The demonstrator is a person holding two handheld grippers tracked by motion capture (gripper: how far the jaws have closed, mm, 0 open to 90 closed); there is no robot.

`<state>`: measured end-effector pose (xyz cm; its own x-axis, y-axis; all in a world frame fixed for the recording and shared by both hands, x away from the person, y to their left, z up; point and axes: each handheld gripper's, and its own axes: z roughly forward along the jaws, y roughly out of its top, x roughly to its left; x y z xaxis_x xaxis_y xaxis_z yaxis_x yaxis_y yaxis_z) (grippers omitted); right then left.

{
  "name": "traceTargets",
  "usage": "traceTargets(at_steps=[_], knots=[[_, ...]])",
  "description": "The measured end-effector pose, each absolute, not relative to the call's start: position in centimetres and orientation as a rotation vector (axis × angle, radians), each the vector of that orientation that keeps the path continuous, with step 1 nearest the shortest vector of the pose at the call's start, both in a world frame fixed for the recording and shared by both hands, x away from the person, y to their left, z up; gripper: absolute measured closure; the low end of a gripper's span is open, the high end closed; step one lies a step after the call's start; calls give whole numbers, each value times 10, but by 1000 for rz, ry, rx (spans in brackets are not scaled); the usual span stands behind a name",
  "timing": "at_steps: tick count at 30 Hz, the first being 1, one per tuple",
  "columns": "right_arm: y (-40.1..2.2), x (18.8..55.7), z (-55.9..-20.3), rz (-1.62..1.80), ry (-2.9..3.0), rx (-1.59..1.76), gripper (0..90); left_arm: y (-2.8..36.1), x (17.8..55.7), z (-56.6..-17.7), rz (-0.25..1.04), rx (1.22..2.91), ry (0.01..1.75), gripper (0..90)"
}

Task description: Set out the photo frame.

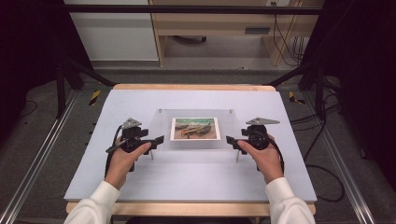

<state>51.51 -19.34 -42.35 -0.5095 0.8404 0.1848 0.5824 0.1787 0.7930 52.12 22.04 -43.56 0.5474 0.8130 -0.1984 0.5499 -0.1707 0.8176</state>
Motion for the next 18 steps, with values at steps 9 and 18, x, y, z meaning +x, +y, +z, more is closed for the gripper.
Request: traceTargets(at_steps=[9,18], knots=[[-189,520,-430,1249,2188,1395,241,219,523,-442,385,1807,1159,230],[-187,524,-436,1246,2201,1420,222,222,525,-450,370,1815,1210,192]])
